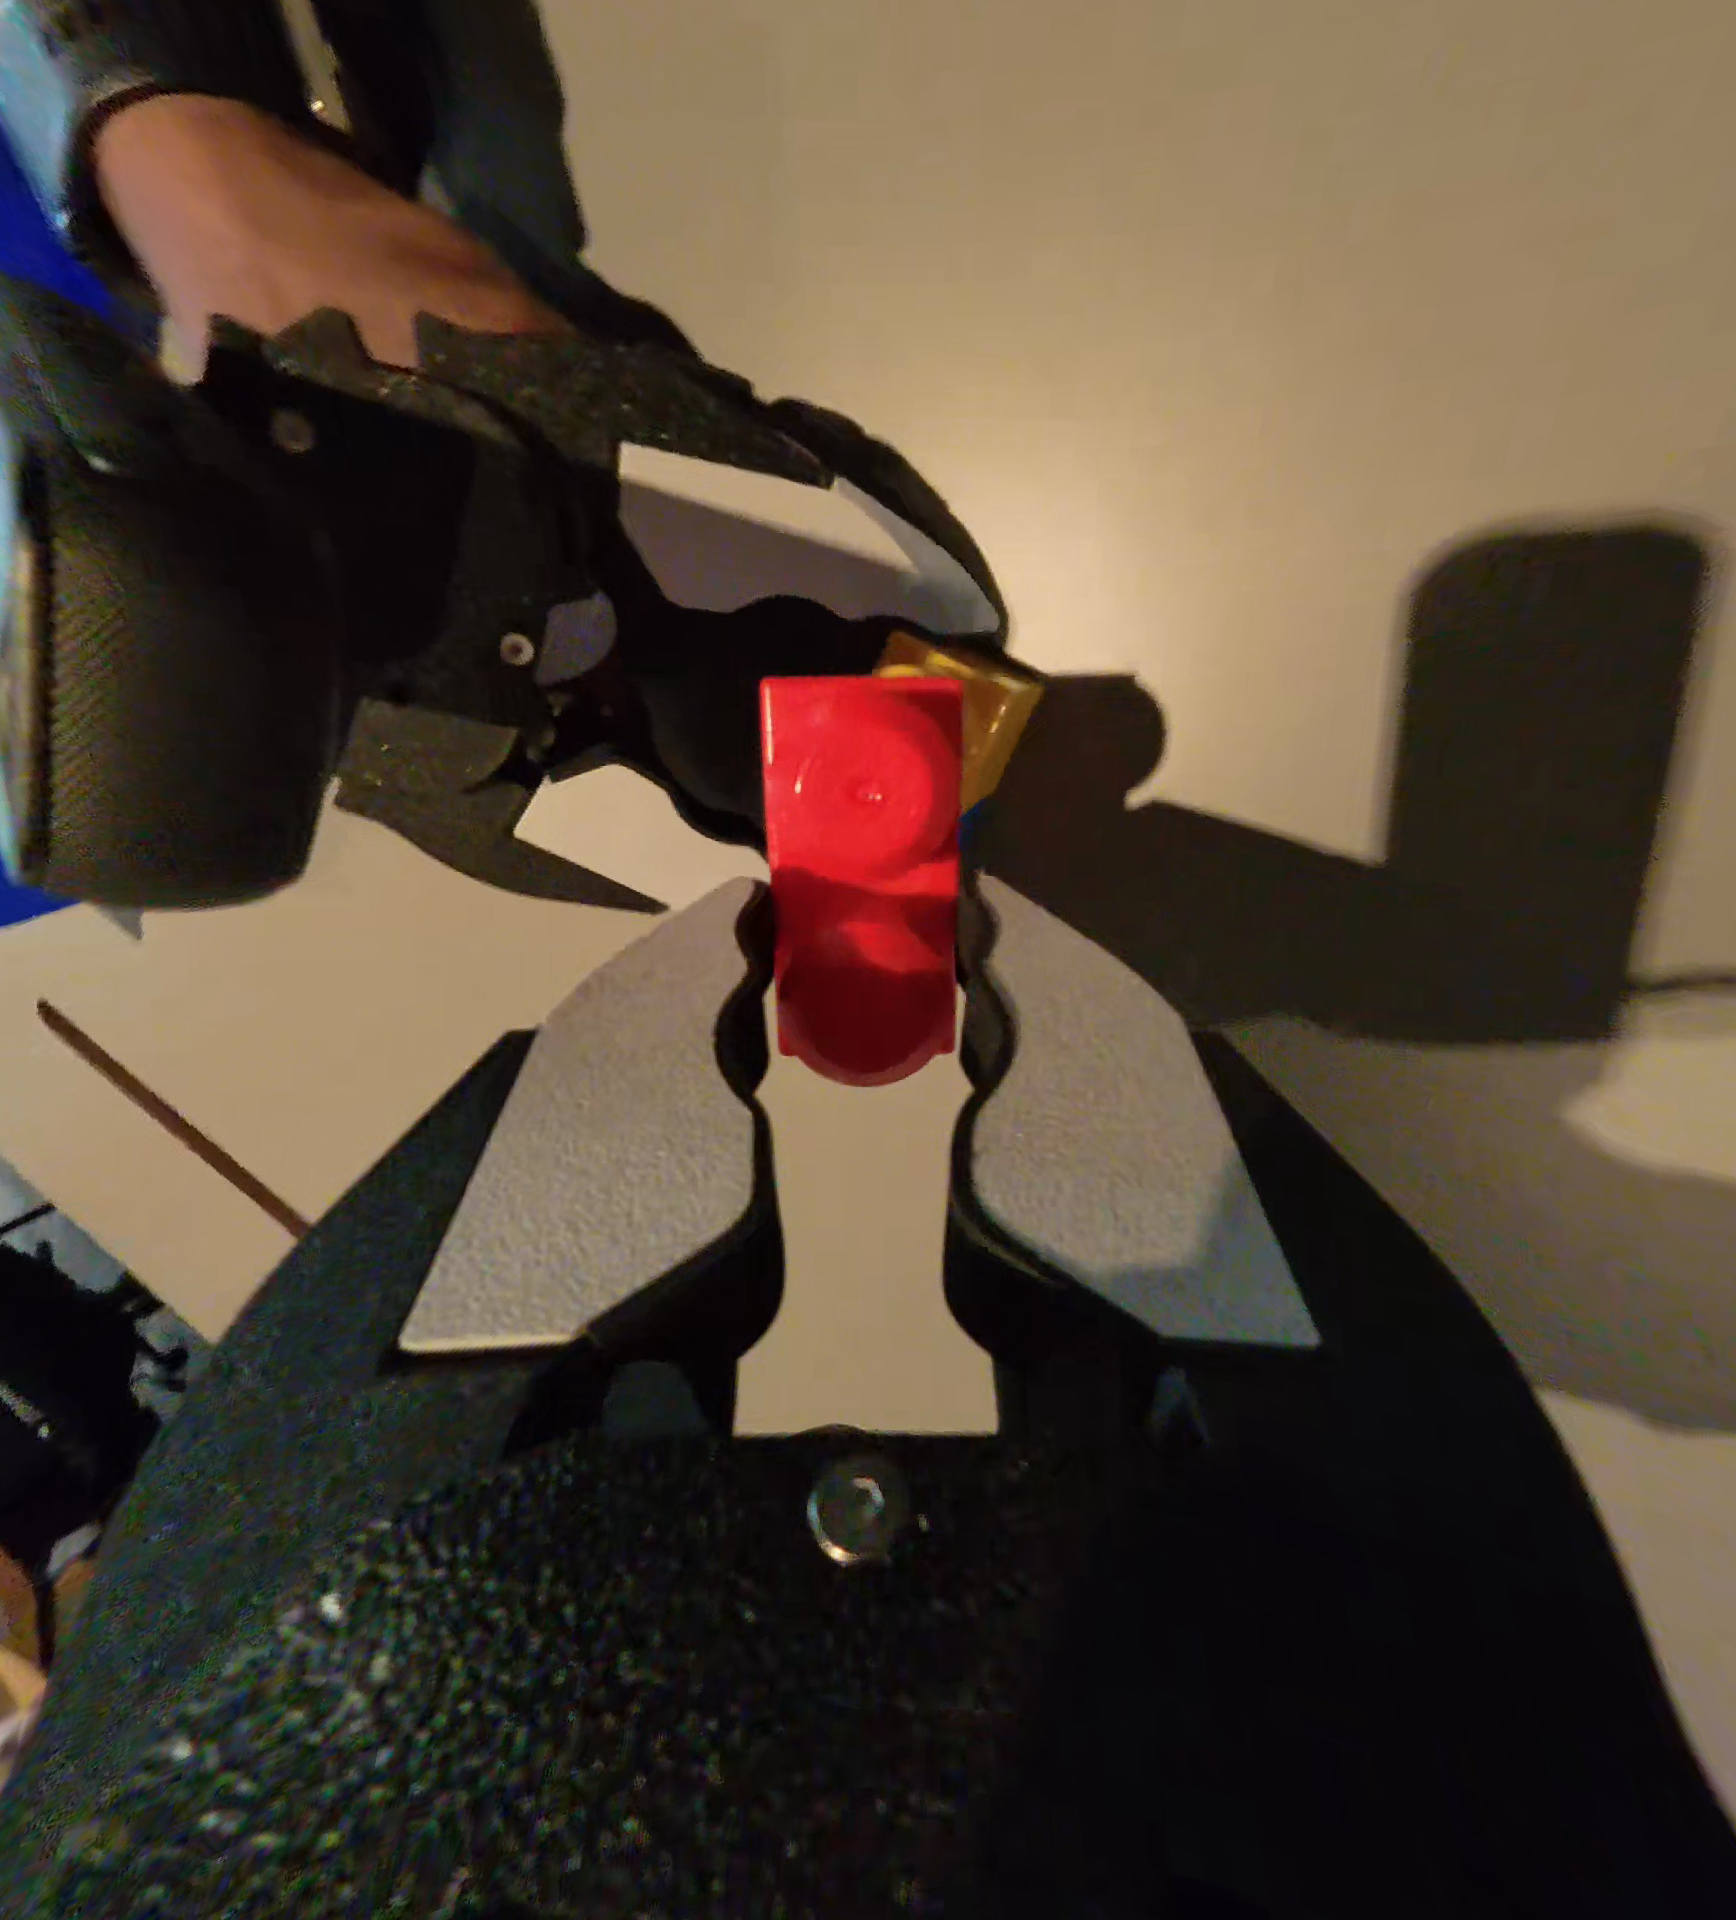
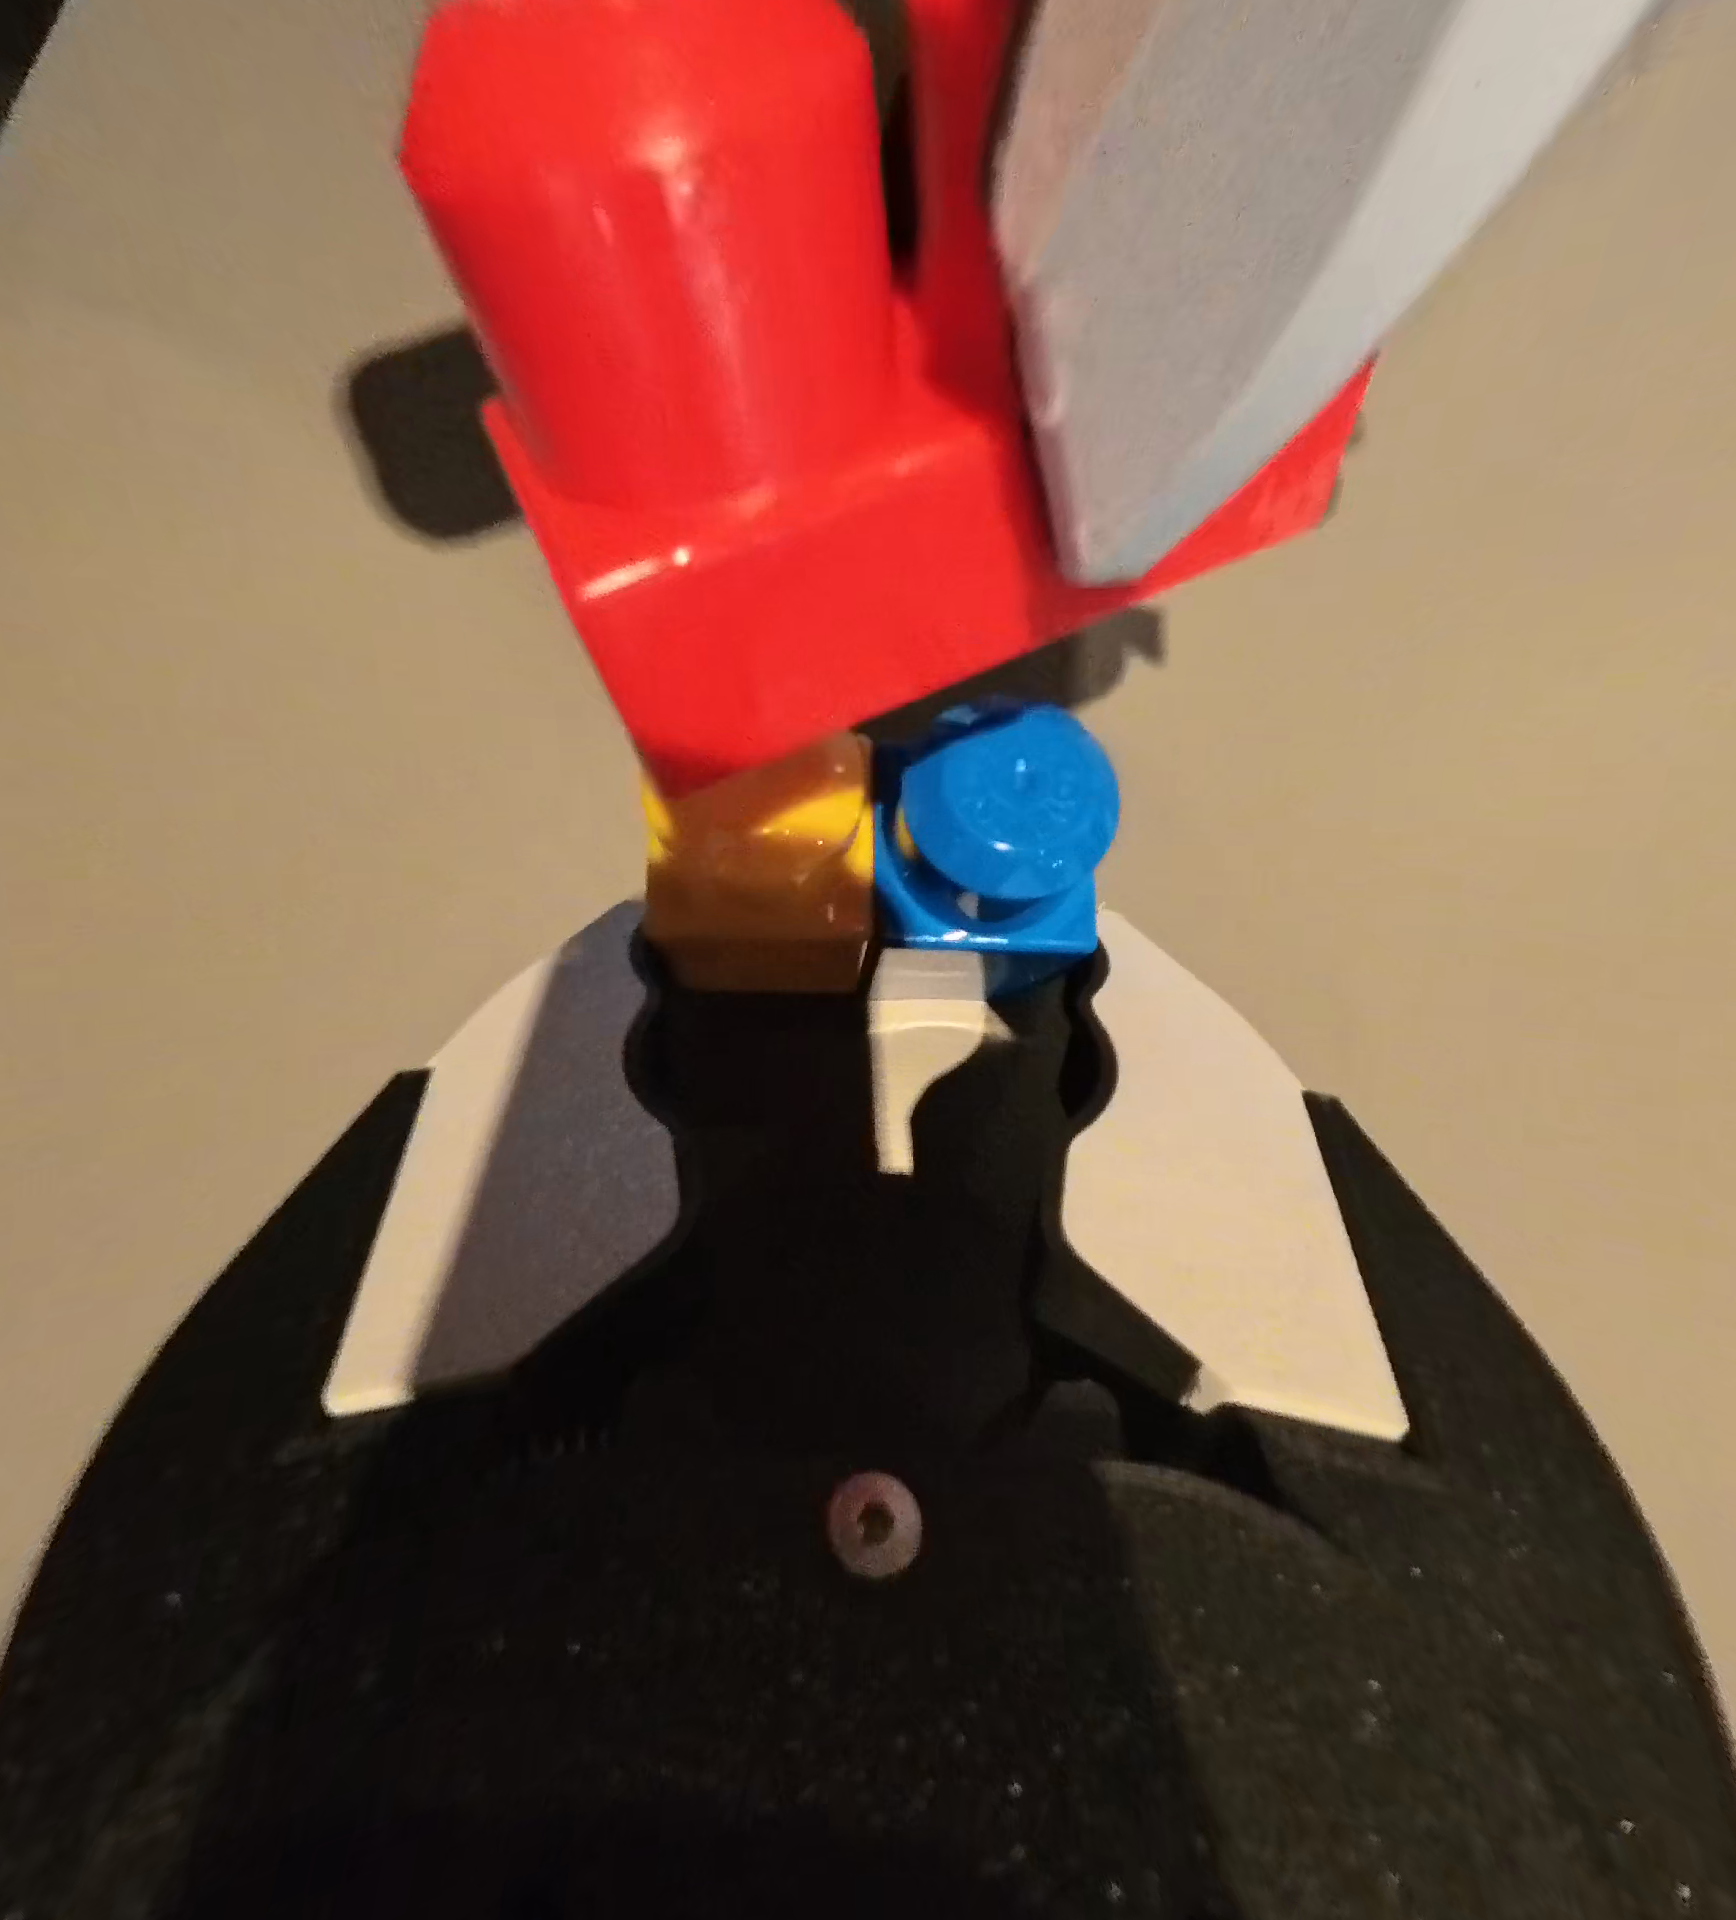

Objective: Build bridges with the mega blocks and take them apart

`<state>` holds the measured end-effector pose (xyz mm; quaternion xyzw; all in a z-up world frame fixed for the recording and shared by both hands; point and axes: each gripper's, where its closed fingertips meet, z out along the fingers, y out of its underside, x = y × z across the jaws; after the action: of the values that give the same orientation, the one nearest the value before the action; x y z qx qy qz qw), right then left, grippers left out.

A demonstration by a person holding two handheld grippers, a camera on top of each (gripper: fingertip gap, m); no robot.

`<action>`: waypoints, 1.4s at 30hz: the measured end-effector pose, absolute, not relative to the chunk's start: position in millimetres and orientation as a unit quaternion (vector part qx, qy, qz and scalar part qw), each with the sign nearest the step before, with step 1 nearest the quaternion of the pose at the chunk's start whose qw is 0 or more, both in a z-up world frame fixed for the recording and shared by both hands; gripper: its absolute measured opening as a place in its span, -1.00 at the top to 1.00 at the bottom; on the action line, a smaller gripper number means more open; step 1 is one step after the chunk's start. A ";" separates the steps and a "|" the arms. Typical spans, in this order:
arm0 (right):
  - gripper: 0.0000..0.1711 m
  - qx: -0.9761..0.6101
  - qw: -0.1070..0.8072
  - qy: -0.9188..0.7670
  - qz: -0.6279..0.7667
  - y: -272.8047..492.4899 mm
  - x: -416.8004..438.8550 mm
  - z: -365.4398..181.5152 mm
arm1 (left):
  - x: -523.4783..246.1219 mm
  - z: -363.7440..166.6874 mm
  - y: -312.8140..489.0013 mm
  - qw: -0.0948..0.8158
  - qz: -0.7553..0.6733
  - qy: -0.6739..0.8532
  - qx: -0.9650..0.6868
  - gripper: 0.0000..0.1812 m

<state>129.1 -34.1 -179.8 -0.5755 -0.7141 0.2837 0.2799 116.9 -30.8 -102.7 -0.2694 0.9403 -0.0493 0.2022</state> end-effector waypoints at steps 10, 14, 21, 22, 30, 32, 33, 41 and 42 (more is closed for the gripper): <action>0.12 -0.563 0.273 -0.724 0.290 -39.0 130.3 -179.7 | 121.7 -112.3 -30.8 0.120 -0.106 0.964 -0.213 0.64; 0.12 -0.562 0.270 -0.725 0.293 -39.6 130.5 -179.6 | 124.5 -115.6 -34.6 0.108 -0.110 0.969 -0.194 0.64; 0.12 -0.562 0.270 -0.725 0.293 -40.0 130.6 -179.6 | 126.8 -122.1 -31.3 0.080 -0.096 0.977 -0.171 0.64; 0.12 -0.562 0.270 -0.725 0.293 -39.9 130.6 -179.6 | 126.7 -123.0 -31.3 0.075 -0.096 0.978 -0.170 0.64; 0.12 -0.562 0.269 -0.725 0.294 -40.0 130.9 -179.6 | 129.5 -127.5 -32.2 0.052 -0.105 0.981 -0.156 0.64; 0.12 -0.562 0.269 -0.725 0.294 -40.1 130.8 -179.5 | 129.6 -127.9 -32.3 0.053 -0.108 0.980 -0.156 0.64; 0.12 -0.562 0.268 -0.725 0.294 -40.2 130.8 -179.5 | 129.7 -128.1 -32.2 0.053 -0.110 0.980 -0.155 0.64; 0.12 -0.563 0.268 -0.725 0.294 -39.9 130.7 -179.6 | 131.2 -136.2 -32.7 0.045 -0.096 0.983 -0.149 0.64; 0.12 -0.563 0.268 -0.725 0.294 -40.0 130.7 -179.6 | 131.2 -136.1 -32.8 0.044 -0.096 0.983 -0.153 0.64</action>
<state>130.7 -40.0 -179.6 -0.5626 -0.7245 0.2943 0.2682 131.2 -32.8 -136.1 -0.1532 0.9825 -0.0962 0.0438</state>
